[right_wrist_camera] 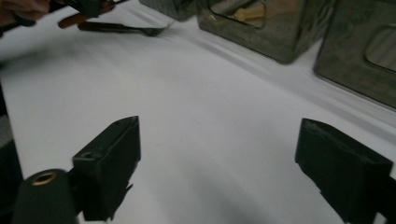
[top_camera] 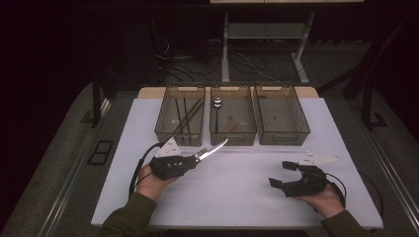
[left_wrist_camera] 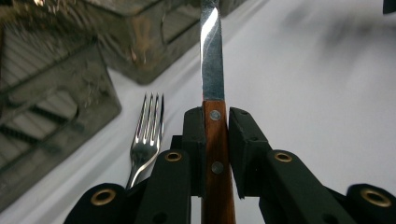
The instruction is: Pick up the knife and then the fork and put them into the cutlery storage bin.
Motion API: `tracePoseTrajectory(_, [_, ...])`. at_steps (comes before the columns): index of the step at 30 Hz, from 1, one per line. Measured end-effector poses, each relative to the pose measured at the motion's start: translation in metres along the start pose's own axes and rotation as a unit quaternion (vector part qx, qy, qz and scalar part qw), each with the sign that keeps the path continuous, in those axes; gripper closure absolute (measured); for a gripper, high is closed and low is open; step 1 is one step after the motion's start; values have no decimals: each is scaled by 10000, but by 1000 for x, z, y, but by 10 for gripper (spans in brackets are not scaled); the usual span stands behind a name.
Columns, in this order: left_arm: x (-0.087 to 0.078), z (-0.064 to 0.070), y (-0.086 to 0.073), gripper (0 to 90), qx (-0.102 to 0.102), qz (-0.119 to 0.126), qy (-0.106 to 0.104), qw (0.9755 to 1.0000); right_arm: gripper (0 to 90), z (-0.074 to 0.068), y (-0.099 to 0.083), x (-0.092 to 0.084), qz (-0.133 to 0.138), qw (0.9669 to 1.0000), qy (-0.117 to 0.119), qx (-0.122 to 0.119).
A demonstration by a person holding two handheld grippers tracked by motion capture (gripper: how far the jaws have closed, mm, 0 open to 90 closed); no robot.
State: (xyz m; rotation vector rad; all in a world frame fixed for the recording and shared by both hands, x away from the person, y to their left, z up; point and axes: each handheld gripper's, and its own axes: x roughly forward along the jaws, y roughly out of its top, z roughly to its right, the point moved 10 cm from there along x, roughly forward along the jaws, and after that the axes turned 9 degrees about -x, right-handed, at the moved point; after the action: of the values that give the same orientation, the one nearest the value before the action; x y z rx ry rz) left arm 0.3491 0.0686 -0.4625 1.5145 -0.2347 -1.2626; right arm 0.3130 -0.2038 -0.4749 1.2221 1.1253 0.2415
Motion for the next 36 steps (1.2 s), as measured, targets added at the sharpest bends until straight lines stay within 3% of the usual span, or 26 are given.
tracePoseTrajectory(6, [16,21,22,768,126,122,-223,9996,239,-9,15,17,38,9993,343,142])
tracePoseTrajectory(14, [49,48,50,767,341,202,-448,9982,315,-7,40,33,318,9966,617,435])
tracePoseTrajectory(21, [71,68,58,767,416,219,-546,9974,408,-1,54,40,544,9931,741,726])
tracePoseTrajectory(28, [74,73,59,767,430,293,-539,9972,484,0,62,47,669,9901,848,894])
tracePoseTrajectory(31, [74,73,59,767,414,306,-539,9972,549,-1,67,48,807,9873,918,1011])
tracePoseTrajectory(36, [78,73,56,767,418,249,-535,9974,678,0,73,50,950,9857,928,1037])
